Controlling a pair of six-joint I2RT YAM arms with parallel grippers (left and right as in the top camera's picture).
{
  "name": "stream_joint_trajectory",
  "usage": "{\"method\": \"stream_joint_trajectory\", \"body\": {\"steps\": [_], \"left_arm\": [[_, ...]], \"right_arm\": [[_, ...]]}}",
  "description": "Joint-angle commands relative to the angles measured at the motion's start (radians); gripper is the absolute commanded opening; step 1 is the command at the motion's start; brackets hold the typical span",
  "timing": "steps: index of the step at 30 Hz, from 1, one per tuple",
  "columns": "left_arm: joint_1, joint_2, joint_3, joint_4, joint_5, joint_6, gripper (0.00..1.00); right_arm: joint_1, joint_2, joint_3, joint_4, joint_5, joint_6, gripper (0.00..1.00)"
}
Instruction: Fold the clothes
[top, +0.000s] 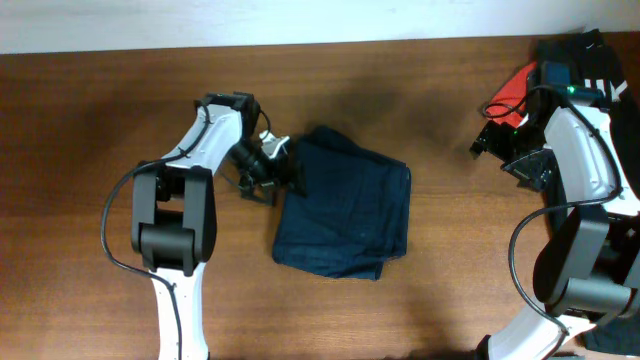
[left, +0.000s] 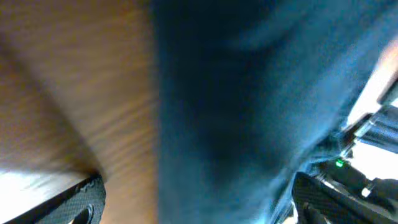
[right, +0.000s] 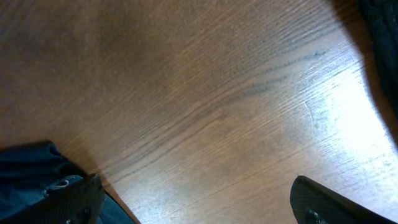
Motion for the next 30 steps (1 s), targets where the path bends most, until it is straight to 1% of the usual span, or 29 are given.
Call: {"method": "stream_joint_trajectory", "body": {"steps": [1, 3, 4, 5, 7, 8, 10, 11, 13, 14, 15, 16, 17, 18, 19, 20, 21, 22, 23, 24, 25, 26, 27, 28, 29, 30], "left_arm": [[-0.035, 0.000, -0.067, 0.036, 0.063, 0.050, 0.91], [-0.039, 0.000, -0.070, 0.042, 0.054, 0.049, 0.58], [-0.039, 0.000, -0.070, 0.069, 0.044, 0.032, 0.38], [-0.038, -0.001, -0.070, 0.113, 0.043, -0.018, 0.22], [0.009, -0.001, -0.070, 0.226, 0.029, -0.109, 0.12], [0.088, -0.001, -0.070, 0.312, -0.062, -0.282, 0.01], [0.239, -0.001, -0.070, 0.400, -0.164, -0.483, 0.01], [0.294, -0.001, -0.070, 0.425, -0.167, -0.530, 0.01], [0.466, -0.001, -0.070, 0.497, -0.167, -0.636, 0.01], [0.590, -0.001, -0.070, 0.531, -0.166, -0.658, 0.06], [0.711, -0.001, -0.070, 0.555, -0.167, -0.679, 0.32], [0.771, -0.001, -0.070, 0.562, -0.166, -0.699, 0.45], [0.842, -0.001, -0.070, 0.559, -0.158, -0.724, 0.45], [0.891, -0.001, -0.070, 0.550, -0.137, -0.723, 0.45], [0.914, -0.001, -0.072, 0.542, -0.140, -0.723, 0.43], [0.931, -0.001, -0.075, 0.539, -0.141, -0.723, 0.37], [0.935, -0.001, -0.079, 0.524, -0.145, -0.723, 0.37], [0.935, -0.001, -0.080, 0.481, -0.144, -0.725, 0.25], [0.935, -0.001, -0.084, 0.468, -0.144, -0.750, 0.08], [0.935, -0.001, -0.096, 0.452, -0.143, -0.828, 0.05], [0.935, -0.001, -0.108, 0.448, -0.132, -0.886, 0.07], [0.932, -0.001, -0.121, 0.449, -0.100, -0.941, 0.13], [0.906, -0.001, -0.148, 0.451, -0.078, -1.069, 0.25], [0.886, -0.001, -0.157, 0.455, -0.078, -1.106, 0.25], [0.822, -0.001, -0.164, 0.476, -0.080, -1.189, 0.34], [0.779, -0.001, -0.164, 0.504, -0.080, -1.242, 0.47]], "right_arm": [[-0.002, 0.005, 0.011, -0.001, 0.005, 0.005, 0.99], [-0.002, 0.005, 0.011, -0.001, 0.005, 0.005, 0.99], [-0.002, 0.005, 0.011, -0.001, 0.005, 0.005, 0.99], [-0.002, 0.005, 0.011, -0.001, 0.005, 0.005, 0.99], [-0.002, 0.005, 0.011, -0.001, 0.005, 0.005, 0.99], [-0.002, 0.005, 0.011, -0.001, 0.005, 0.005, 0.99], [-0.002, 0.005, 0.011, -0.001, 0.005, 0.005, 0.99], [-0.002, 0.005, 0.011, -0.001, 0.005, 0.005, 0.99], [-0.002, 0.005, 0.011, -0.001, 0.005, 0.005, 0.99], [-0.002, 0.005, 0.011, -0.001, 0.005, 0.005, 0.99], [-0.002, 0.005, 0.011, -0.001, 0.005, 0.005, 0.99], [-0.002, 0.005, 0.011, -0.001, 0.005, 0.005, 0.98], [-0.002, 0.005, 0.011, -0.001, 0.005, 0.005, 0.99], [-0.002, 0.005, 0.011, -0.001, 0.005, 0.005, 0.99], [-0.002, 0.005, 0.011, -0.001, 0.005, 0.005, 0.99], [-0.002, 0.005, 0.011, -0.001, 0.005, 0.005, 0.99], [-0.002, 0.005, 0.011, -0.001, 0.005, 0.005, 0.99], [-0.002, 0.005, 0.011, -0.001, 0.005, 0.005, 0.99], [-0.002, 0.005, 0.011, -0.001, 0.005, 0.005, 0.99], [-0.002, 0.005, 0.011, -0.001, 0.005, 0.005, 0.99], [-0.002, 0.005, 0.011, -0.001, 0.005, 0.005, 0.99], [-0.002, 0.005, 0.011, -0.001, 0.005, 0.005, 0.99], [-0.002, 0.005, 0.011, -0.001, 0.005, 0.005, 0.99], [-0.002, 0.005, 0.011, -0.001, 0.005, 0.005, 0.99], [-0.002, 0.005, 0.011, -0.001, 0.005, 0.005, 0.99], [-0.002, 0.005, 0.011, -0.001, 0.005, 0.005, 0.99]]}}
